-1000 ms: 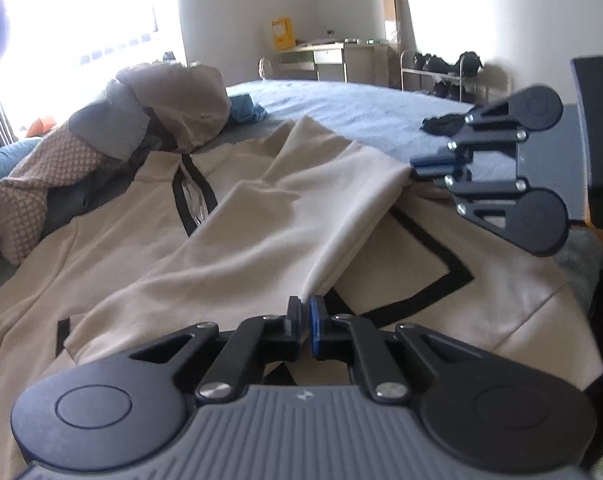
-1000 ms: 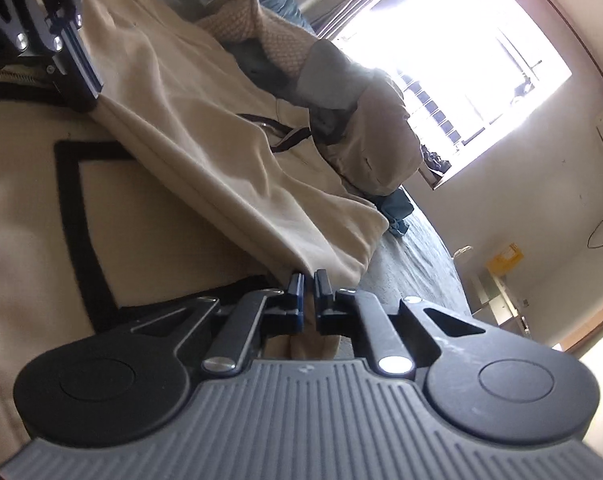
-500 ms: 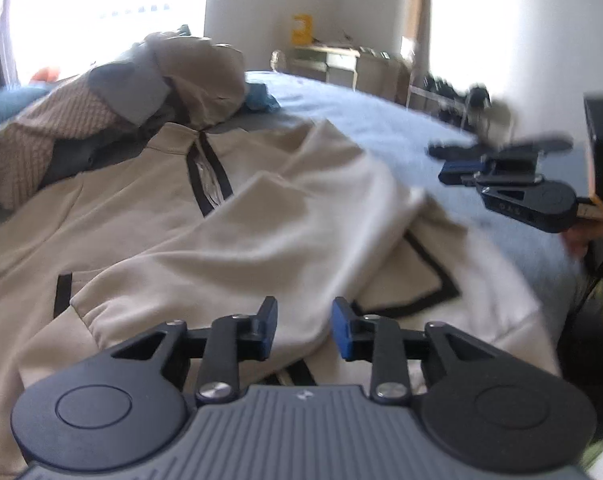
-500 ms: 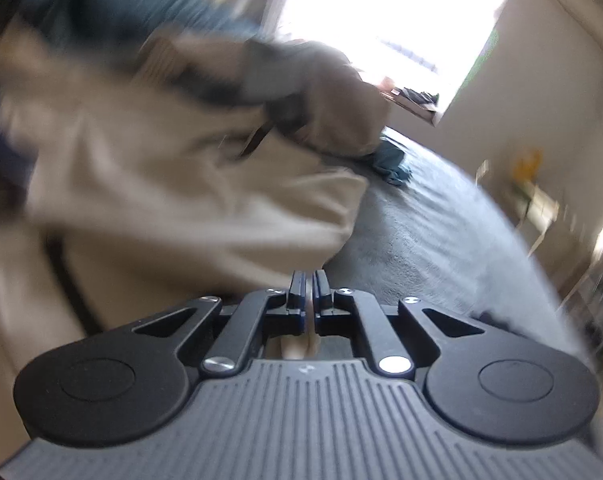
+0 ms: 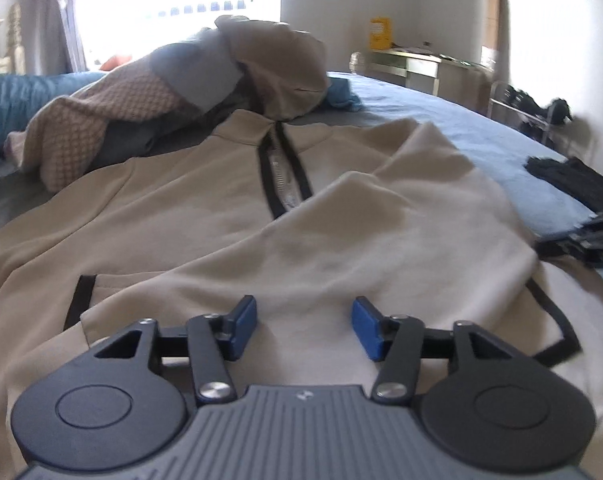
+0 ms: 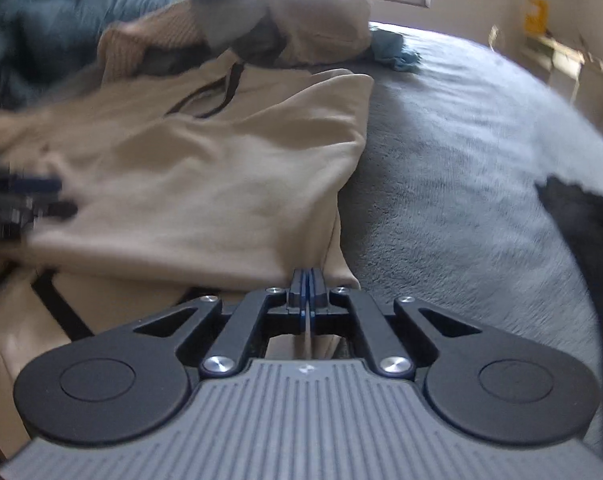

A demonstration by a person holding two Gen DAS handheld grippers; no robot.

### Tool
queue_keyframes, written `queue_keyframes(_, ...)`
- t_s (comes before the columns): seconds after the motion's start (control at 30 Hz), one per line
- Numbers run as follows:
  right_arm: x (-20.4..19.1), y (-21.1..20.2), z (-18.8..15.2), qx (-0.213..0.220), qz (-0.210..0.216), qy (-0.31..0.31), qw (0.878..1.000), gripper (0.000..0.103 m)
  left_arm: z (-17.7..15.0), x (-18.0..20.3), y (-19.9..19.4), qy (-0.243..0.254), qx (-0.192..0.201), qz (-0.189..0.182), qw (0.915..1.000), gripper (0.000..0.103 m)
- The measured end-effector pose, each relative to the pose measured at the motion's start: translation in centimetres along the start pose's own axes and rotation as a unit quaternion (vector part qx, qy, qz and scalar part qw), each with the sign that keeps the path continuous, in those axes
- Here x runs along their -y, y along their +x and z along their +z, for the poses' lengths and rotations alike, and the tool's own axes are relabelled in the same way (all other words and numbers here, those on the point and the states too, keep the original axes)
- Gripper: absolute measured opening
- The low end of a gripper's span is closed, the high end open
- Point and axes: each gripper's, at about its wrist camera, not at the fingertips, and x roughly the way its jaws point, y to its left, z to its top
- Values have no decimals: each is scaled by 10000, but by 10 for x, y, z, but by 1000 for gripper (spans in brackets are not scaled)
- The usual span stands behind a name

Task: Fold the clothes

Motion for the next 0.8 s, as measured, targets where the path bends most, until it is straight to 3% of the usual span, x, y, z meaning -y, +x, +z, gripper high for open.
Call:
queue_keyframes(0.1, 2, -11, 13, 37, -237, -63, 9997, 1, -4, -4, -1, -84, 76, 22, 9999, 60)
queue_keyframes(0.27, 22, 0, 44, 399, 77, 511, 9979, 3, -9, 0, -2, 33, 193, 137, 9997, 61)
queue_keyframes(0.37, 30, 33, 44, -19, 92, 610, 9981, 3, -11, 0, -2, 2, 217, 140, 9997, 62)
queue_keyframes(0.43, 42, 51, 33, -168, 103, 849, 9962, 14, -11, -1, -1, -25, 232, 121, 9997, 63)
queue_keyframes(0.53, 61, 42, 34, -104, 329, 1475, 9885, 15, -13, 1, -1, 42, 266, 154, 9995, 64)
queue_keyframes(0.63, 55, 27, 49, 210, 75, 1194, 9926, 16, -14, 3, 0, 96, 297, 200, 9993, 65)
queue_keyframes(0.8, 45, 48, 77, 333, 371, 897, 9947, 15, -15, 4, -1, 106, 310, 237, 9992, 66)
